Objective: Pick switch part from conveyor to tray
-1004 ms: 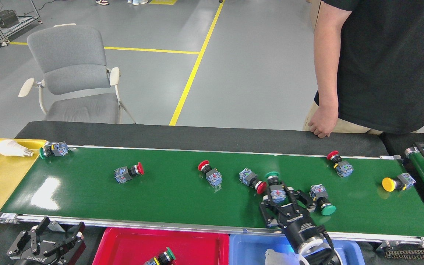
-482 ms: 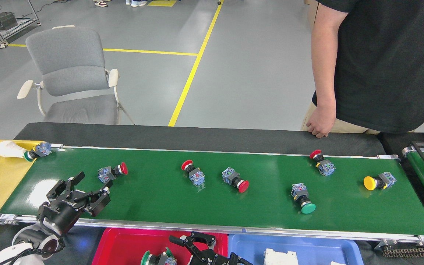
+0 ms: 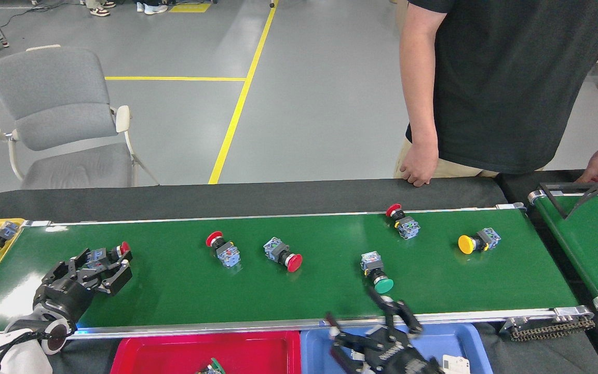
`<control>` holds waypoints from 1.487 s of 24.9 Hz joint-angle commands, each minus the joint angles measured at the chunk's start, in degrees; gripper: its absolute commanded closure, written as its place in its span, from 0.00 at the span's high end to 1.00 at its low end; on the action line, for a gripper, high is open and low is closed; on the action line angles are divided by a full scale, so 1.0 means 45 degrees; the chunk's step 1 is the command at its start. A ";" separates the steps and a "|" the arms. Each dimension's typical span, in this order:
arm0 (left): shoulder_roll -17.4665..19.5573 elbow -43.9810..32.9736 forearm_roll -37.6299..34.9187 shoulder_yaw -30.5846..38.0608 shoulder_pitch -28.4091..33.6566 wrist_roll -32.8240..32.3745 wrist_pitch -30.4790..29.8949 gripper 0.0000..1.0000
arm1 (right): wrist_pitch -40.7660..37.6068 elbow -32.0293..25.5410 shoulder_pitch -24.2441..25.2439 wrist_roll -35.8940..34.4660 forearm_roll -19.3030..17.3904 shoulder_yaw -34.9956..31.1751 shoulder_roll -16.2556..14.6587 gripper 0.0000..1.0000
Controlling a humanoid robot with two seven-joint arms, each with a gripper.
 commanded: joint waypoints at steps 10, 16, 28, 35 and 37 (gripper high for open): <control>-0.0048 0.0931 0.0583 -0.0007 -0.0368 0.1427 0.0007 0.11 | 0.1235 -0.0040 -0.0630 0.0121 0.0115 0.1050 -0.0277 0.99; -0.0145 -0.0631 0.1208 -0.0007 0.0355 0.1427 -0.2102 0.06 | 0.1313 0.1288 -0.2915 0.2269 0.0135 0.3179 -0.0473 0.99; -0.1805 -1.1159 0.1052 -0.1237 0.7464 0.1076 -0.4426 0.97 | 0.4164 0.5565 -0.6255 0.2386 0.0174 0.5054 0.0348 0.41; -0.2177 -1.1217 0.0818 -0.0222 0.7464 0.1076 -0.4426 0.99 | 0.4125 0.5682 -0.6528 0.2328 0.0135 0.5230 0.0289 0.04; -0.2157 -1.1081 0.0798 0.0638 0.7523 0.1076 -0.4426 0.99 | 0.3852 0.5526 -0.6450 0.2074 0.0193 0.5445 0.0289 0.04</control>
